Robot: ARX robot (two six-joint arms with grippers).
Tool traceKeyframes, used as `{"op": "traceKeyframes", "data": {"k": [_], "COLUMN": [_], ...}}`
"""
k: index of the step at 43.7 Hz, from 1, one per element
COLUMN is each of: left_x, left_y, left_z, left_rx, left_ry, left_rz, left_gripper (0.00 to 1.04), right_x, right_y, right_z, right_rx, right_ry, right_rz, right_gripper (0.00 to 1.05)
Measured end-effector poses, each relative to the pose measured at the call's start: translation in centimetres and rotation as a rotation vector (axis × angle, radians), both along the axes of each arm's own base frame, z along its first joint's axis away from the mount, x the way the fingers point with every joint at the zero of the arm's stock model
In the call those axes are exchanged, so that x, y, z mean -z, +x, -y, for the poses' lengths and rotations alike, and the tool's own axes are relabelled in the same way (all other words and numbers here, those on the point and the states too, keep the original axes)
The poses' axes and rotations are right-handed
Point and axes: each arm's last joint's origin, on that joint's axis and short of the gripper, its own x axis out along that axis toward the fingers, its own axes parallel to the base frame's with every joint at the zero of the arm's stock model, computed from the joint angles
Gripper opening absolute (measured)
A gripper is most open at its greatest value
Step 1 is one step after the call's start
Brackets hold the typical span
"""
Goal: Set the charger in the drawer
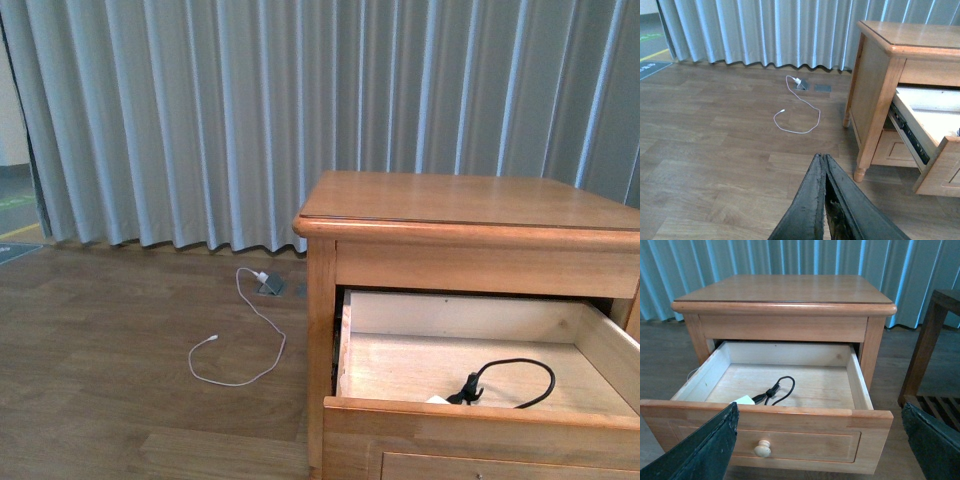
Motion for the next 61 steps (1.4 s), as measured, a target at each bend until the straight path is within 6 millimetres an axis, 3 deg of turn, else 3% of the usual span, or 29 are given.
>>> {"op": "traceKeyframes", "data": {"k": [23, 27, 31, 40, 48, 51, 56, 61], "left_x": [0.7, 0.7, 0.7, 0.7, 0.7, 0.7, 0.7, 0.7], "left_y": [0.0, 0.0, 0.0, 0.0, 0.0, 0.0, 0.0, 0.0], "left_z": [0.0, 0.0, 0.0, 0.0, 0.0, 0.0, 0.0, 0.0], "left_rx": [0.000, 0.000, 0.000, 0.000, 0.000, 0.000, 0.000, 0.000], "left_ry": [0.000, 0.000, 0.000, 0.000, 0.000, 0.000, 0.002, 0.003], "left_rz": [0.008, 0.008, 0.008, 0.008, 0.008, 0.008, 0.008, 0.008], "left_gripper": [0.04, 0.04, 0.08, 0.53, 0.83, 0.99, 0.98, 0.99], "right_x": [0.0, 0.5, 1.3, 1.9, 3.7, 5.2, 7.0, 7.5], "right_y": [0.0, 0.1, 0.7, 6.1, 11.2, 13.9, 17.3, 19.6], "right_z": [0.0, -0.4, -1.0, -2.5, -4.3, -5.1, -5.8, -6.3], "right_rx": [0.000, 0.113, 0.067, -0.051, -0.079, -0.072, -0.042, -0.031], "right_ry": [0.000, 0.016, 0.005, 0.058, 0.070, 0.072, 0.076, 0.073], "right_rz": [0.000, -0.193, -0.324, -0.528, -0.599, -0.637, -0.665, -0.630], "right_gripper": [0.96, 0.96, 0.96, 0.96, 0.96, 0.96, 0.96, 0.96]}}
